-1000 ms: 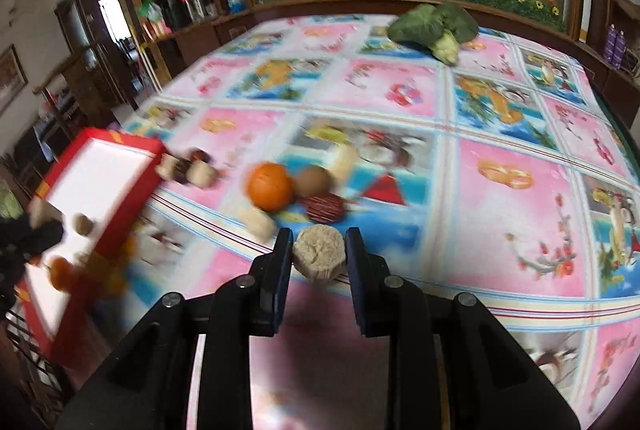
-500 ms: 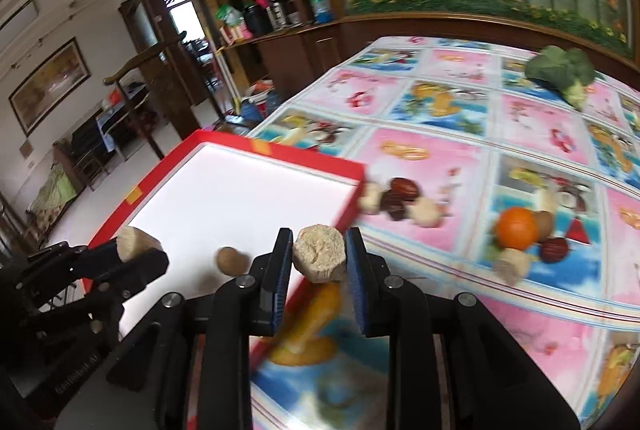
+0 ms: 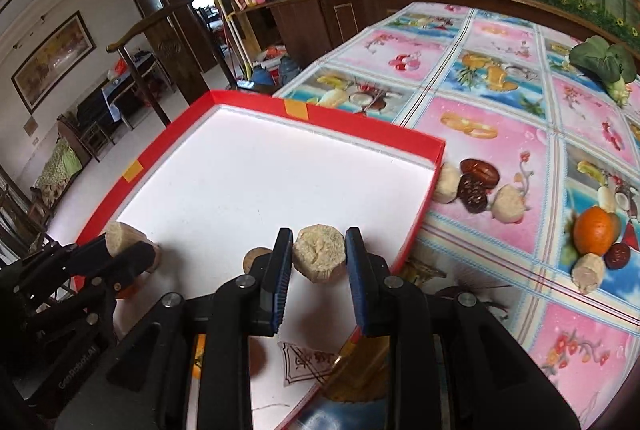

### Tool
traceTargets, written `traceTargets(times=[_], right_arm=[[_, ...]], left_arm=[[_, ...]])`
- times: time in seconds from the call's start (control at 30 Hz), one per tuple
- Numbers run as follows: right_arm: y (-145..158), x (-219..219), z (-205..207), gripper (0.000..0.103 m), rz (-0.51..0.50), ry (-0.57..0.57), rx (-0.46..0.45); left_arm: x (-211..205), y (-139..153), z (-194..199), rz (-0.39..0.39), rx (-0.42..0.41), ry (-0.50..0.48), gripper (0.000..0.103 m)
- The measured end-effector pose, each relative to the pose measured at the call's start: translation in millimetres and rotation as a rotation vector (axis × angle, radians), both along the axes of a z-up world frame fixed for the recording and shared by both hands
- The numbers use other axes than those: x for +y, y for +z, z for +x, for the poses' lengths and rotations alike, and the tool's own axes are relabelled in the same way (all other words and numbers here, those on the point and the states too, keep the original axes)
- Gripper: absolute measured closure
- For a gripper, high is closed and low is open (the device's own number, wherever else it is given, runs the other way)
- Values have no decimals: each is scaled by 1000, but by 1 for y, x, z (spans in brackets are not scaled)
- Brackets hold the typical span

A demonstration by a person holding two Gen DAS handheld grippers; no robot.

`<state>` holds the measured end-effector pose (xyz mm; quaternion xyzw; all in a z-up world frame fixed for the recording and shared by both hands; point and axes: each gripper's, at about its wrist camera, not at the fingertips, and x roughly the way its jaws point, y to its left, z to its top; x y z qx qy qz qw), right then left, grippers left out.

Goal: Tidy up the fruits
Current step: 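Carry both pastries over the tray and open both grippers, then move both open grippers back toward the dates and pastries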

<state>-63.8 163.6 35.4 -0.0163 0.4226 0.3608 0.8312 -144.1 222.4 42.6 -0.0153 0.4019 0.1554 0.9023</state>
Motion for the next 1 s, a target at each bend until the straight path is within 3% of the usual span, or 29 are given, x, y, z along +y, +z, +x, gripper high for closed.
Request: traceTargets(times=[0.37,0.47,0.57,0.8,1.0], right_arm=[[-1,7,-4,70,-47,25,-44],[1,5,-4,63,-30,49,-29],[6,-3,-4,53,5,49,-31],[19,-55,19,47,97,-49,-10],[23,-131,51,47,140,-195,10]], left_arm=[[-3,-5,3,55,19,17,75],[-3,-5,4,59,26,27,49],[-3,-4,5,68,33,40,44],[-8,2,6,74,37,52,33],[-38,11,14,97,27,-14,32]])
